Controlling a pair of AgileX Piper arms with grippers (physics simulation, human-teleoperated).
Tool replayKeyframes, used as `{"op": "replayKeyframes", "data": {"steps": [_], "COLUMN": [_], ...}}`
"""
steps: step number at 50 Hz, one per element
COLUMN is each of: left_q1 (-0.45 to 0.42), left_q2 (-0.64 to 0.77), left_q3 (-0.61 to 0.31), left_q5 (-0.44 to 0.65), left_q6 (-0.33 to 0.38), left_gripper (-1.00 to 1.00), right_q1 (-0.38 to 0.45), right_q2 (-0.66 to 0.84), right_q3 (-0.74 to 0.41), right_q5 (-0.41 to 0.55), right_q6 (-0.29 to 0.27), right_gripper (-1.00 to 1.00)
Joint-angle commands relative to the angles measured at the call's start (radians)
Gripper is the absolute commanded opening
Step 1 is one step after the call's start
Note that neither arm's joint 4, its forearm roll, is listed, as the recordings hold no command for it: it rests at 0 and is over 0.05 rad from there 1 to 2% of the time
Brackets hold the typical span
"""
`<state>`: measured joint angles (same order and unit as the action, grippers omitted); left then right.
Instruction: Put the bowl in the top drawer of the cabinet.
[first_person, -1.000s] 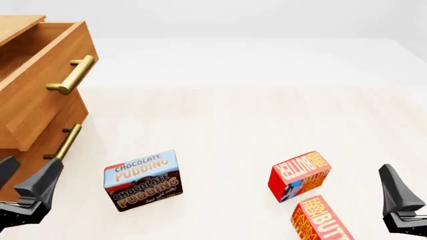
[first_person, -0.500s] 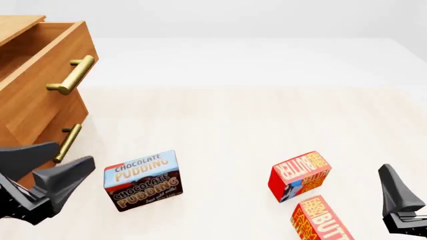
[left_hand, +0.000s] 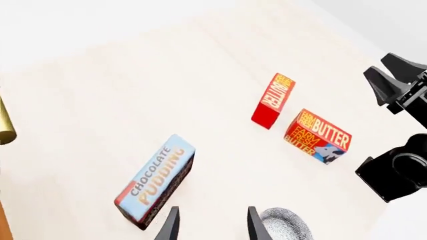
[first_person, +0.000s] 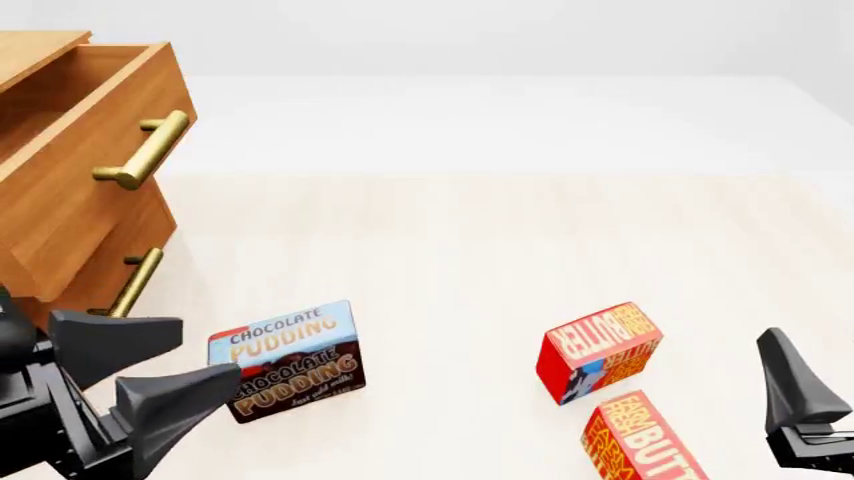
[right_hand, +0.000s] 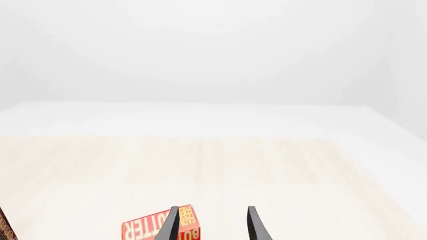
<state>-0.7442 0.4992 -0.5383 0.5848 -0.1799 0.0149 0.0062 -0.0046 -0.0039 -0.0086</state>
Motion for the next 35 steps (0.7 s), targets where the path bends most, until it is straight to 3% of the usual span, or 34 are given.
{"op": "replayKeyframes", "data": {"steps": [1, 14, 35], "left_q1": [-0.086, -0.135, -0.137], "left_q2": [0.025, 0.04, 0.048], "left_q3": [0.009, 0.032, 0.01], "left_q5": [0.009, -0.03, -0.016], "left_q6": [-0.035, -0.067, -0.071], "left_gripper": [1.0, 1.0, 1.0], "right_q1": [-0.001, -0.01, -0.01], "right_q2": [-0.002, -0.005, -0.005], "right_q3": [0.0, -0.001, -0.001], "right_q5": [-0.001, -0.016, -0.013], "right_q6": [-0.001, -0.004, -0.003], "right_gripper": [1.0, 1.0, 1.0]}}
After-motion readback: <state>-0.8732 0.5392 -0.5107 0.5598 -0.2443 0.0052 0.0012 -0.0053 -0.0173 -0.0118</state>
